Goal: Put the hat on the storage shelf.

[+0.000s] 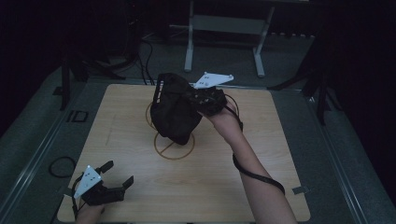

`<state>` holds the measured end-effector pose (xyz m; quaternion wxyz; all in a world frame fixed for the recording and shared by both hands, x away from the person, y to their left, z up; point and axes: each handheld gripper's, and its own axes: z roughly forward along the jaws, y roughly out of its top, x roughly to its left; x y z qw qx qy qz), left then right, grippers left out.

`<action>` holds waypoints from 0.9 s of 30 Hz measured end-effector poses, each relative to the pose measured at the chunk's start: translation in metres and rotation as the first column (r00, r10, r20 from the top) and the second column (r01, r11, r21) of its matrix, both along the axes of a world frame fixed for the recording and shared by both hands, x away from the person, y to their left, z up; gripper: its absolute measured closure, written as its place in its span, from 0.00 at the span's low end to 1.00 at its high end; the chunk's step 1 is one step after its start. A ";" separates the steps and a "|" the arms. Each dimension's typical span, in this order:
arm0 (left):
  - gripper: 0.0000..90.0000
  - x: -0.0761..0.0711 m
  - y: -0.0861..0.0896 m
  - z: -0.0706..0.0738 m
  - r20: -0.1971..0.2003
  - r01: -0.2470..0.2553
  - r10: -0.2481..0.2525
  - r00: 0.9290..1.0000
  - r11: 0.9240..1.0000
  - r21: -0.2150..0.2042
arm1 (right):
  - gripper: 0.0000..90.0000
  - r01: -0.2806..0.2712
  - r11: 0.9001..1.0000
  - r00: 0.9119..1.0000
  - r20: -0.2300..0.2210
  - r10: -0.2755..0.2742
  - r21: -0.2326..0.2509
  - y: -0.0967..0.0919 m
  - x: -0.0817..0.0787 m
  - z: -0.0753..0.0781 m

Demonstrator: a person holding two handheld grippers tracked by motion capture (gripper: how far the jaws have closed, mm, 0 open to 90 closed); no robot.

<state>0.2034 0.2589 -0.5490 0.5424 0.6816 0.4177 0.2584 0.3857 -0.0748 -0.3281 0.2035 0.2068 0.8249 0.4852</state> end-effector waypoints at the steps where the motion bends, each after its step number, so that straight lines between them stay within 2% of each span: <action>1: 0.02 0.000 0.000 0.000 0.001 -0.001 0.001 1.000 1.000 0.001 | 0.97 -0.001 1.000 1.000 -0.004 0.001 0.003 0.001 0.000 -0.001; 7: 0.02 0.000 0.000 0.000 -0.001 0.003 -0.003 1.000 1.000 -0.008 | 0.95 -0.012 1.000 0.999 -0.034 0.012 0.000 0.006 0.002 -0.010; 11: 0.02 0.000 -0.001 -0.001 -0.007 0.007 -0.007 1.000 1.000 -0.004 | 0.93 -0.013 1.000 0.999 -0.047 0.014 0.018 0.007 0.002 -0.014; 14: 0.02 -0.001 -0.001 -0.001 -0.005 0.012 -0.012 1.000 1.000 -0.002 | 0.88 -0.005 0.999 0.999 -0.048 0.007 0.041 0.006 0.002 -0.016; 16: 0.02 -0.001 -0.001 -0.001 -0.004 0.014 -0.014 1.000 1.000 -0.008 | 0.82 -0.005 0.999 0.998 -0.064 0.009 0.051 0.005 0.003 -0.016; 21: 0.02 -0.001 -0.001 -0.001 -0.004 0.012 -0.012 1.000 1.000 -0.009 | 0.78 -0.004 0.999 0.998 -0.064 0.007 0.047 0.006 0.003 -0.016; 27: 0.02 0.000 -0.001 -0.001 -0.004 0.013 -0.013 1.000 1.000 -0.015 | 0.67 0.003 0.999 0.997 -0.078 0.000 0.045 0.004 0.003 -0.011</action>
